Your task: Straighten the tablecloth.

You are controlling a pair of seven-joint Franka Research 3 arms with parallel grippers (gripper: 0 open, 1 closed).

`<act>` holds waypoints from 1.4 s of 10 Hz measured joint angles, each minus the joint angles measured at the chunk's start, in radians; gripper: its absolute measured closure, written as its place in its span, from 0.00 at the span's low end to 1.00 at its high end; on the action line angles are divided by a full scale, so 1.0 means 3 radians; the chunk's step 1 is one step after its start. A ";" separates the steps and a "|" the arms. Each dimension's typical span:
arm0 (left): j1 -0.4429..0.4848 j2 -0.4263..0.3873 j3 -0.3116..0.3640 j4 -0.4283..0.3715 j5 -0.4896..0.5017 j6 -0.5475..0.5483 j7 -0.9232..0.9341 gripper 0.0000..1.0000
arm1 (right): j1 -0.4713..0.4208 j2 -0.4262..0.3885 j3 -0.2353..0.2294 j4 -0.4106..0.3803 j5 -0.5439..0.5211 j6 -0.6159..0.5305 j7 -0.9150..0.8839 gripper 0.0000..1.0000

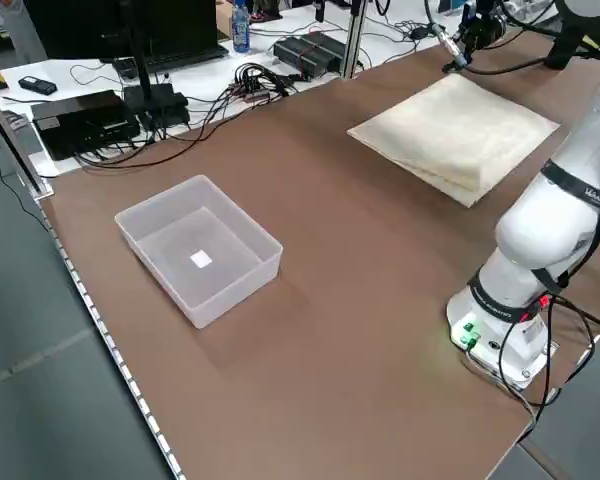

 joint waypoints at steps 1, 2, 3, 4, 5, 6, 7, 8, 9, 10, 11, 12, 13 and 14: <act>0.0000 0.0000 0.0000 0.0000 0.0000 0.0000 0.0000 0.00 | -0.0001 -0.0001 -0.0007 0.0000 0.0001 0.0013 0.0000 0.00; 0.0000 0.0000 0.0000 0.0000 0.0000 0.0000 0.0000 0.00 | -0.0003 -0.0010 -0.0033 -0.0014 0.0000 0.0028 -0.0002 0.00; 0.0001 0.0000 0.0000 0.0000 0.0000 0.0000 0.0001 0.00 | -0.0020 -0.0036 -0.0075 -0.0066 -0.0034 0.0032 -0.0009 0.00; 0.0002 0.0000 0.0001 0.0000 0.0000 0.0000 0.0002 0.00 | -0.0058 -0.0081 -0.0109 -0.0143 -0.0116 0.0032 -0.0022 0.00; 0.0002 0.0000 0.0001 0.0000 0.0000 0.0000 0.0002 0.00 | -0.0118 -0.0143 -0.0125 -0.0226 -0.0273 0.0027 -0.0026 0.00; 0.0010 0.0000 0.0004 0.0001 0.0000 0.0000 0.0002 0.00 | -0.0187 -0.0220 -0.0129 -0.0305 -0.0488 -0.0033 -0.0026 0.00; 0.0032 0.0000 0.0007 0.0003 0.0000 -0.0001 0.0002 0.00 | -0.0269 -0.0302 -0.0134 -0.0374 -0.0740 -0.0189 -0.0026 0.00; 0.0042 0.0000 0.0007 0.0002 0.0000 -0.0003 0.0001 0.00 | -0.0366 -0.0381 -0.0163 -0.0433 -0.0996 -0.0407 -0.0026 0.00; 0.0042 0.0000 0.0006 0.0002 0.0000 -0.0003 0.0001 0.00 | -0.0442 -0.0465 -0.0255 -0.0489 -0.1203 -0.0648 -0.0026 0.00; 0.0042 0.0000 0.0006 0.0002 0.0000 -0.0003 0.0001 0.00 | -0.0490 -0.0551 -0.0385 -0.0553 -0.1420 -0.0884 -0.0029 0.00; 0.0038 0.0000 0.0005 0.0003 0.0000 -0.0003 -0.0002 0.00 | -0.0534 -0.0629 -0.0490 -0.0618 -0.1661 -0.1098 -0.0024 0.00; 0.0027 0.0000 0.0000 0.0006 0.0000 -0.0003 -0.0009 0.00 | -0.0593 -0.0713 -0.0546 -0.0706 -0.1887 -0.1254 -0.0022 0.00; 0.0014 0.0000 -0.0004 0.0020 0.0000 -0.0003 -0.0015 0.00 | -0.0671 -0.0809 -0.0574 -0.0805 -0.2165 -0.1361 -0.0018 0.00; 0.0011 0.0000 -0.0006 0.0038 0.0000 -0.0003 -0.0021 0.00 | -0.0802 -0.0906 -0.0590 -0.0876 -0.2545 -0.1526 -0.0009 0.00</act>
